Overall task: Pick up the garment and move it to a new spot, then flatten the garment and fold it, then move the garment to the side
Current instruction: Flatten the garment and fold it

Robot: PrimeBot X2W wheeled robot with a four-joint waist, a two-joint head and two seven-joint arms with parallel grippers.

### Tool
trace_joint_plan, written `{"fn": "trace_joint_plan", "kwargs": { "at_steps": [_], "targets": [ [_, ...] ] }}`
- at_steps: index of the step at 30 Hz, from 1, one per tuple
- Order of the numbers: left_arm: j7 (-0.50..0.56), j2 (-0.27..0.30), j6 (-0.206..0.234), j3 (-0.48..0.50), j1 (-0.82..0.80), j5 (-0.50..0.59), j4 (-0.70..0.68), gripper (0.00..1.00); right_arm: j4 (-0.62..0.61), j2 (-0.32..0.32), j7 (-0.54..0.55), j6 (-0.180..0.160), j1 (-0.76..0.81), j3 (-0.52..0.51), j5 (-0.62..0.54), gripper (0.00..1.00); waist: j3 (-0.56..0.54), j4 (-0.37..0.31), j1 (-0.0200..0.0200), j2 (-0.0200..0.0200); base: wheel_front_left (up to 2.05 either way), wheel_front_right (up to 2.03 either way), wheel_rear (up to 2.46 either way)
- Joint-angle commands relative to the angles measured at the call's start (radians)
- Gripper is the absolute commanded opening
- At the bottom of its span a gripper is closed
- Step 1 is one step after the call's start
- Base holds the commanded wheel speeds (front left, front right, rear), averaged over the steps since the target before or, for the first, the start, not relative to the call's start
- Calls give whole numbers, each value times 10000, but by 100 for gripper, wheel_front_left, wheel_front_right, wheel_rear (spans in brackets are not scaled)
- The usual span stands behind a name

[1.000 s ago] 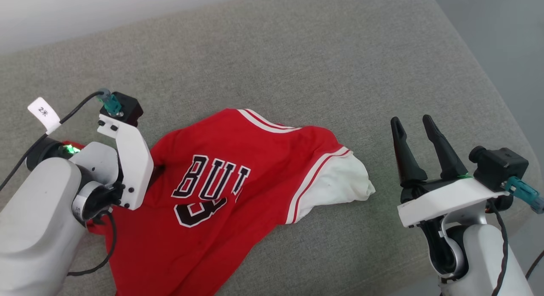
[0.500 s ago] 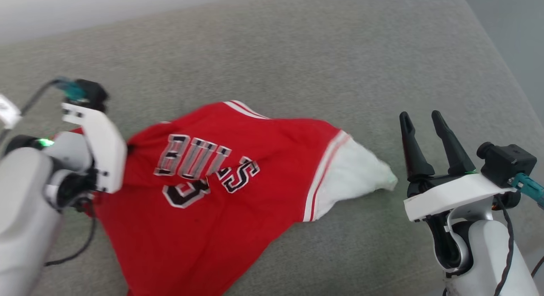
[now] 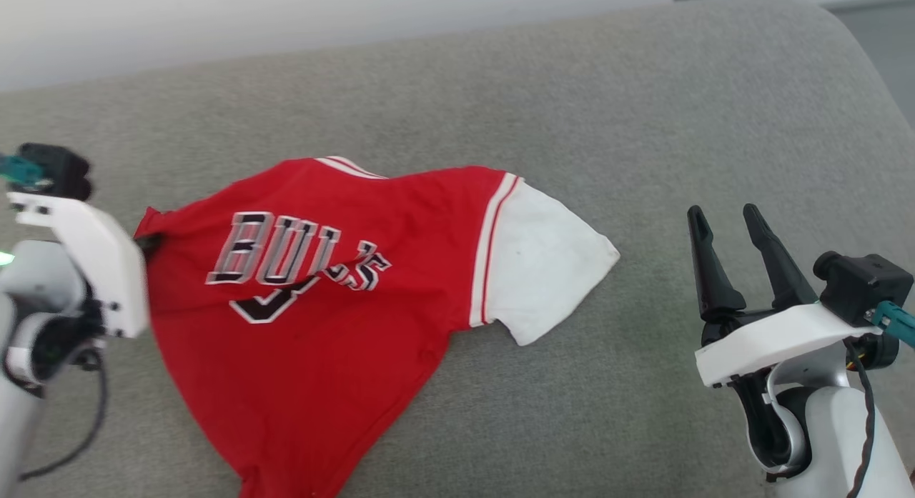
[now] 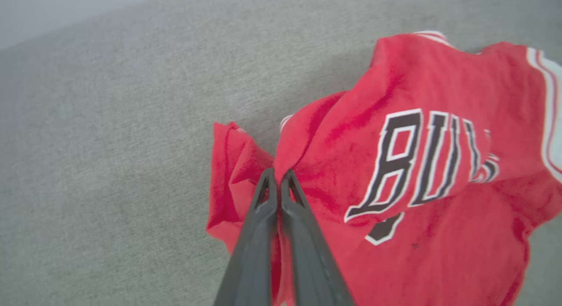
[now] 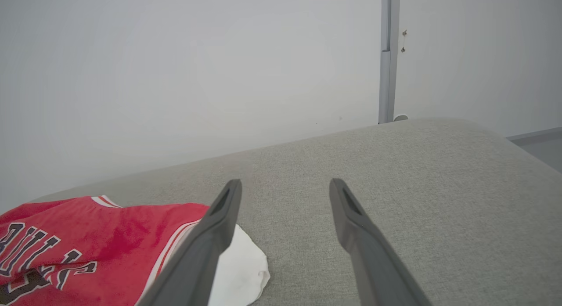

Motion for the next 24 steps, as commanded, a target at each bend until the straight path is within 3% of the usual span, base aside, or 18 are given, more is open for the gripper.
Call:
{"fn": "trace_joint_plan", "kwargs": {
  "at_steps": [1, 12, 22, 23, 24],
  "targets": [
    [14, -142, 8, -36, 194, -91, -356, 0, -78, -1, 60, -3, 90, -41, -36, 100, -193, 203, 0, 0, 0, 0, 0],
    [682, -989, 91, -1602, 1470, 149, -4042, 0, -531, -1, 339, -3, 287, -64, -81, 100, -517, 375, 0, 0, 0, 0, 0],
    [837, -1493, 94, -2988, 2450, 684, -4381, 0, -660, 1, 389, -3, 277, -8, 16, 100, -388, 211, 0, 0, 0, 0, 0],
    [771, -1521, 47, -3078, 2444, 784, -4299, 17, -649, 1, 391, -3, 269, -3, 37, 100, -373, 203, 0, 0, 0, 0, 0],
    [725, -1554, 21, -3123, 2440, 835, -4197, 44, -634, -1, 389, -3, 255, 0, 59, 100, -361, 197, 0, 0, 0, 0, 0]
  ]
}}
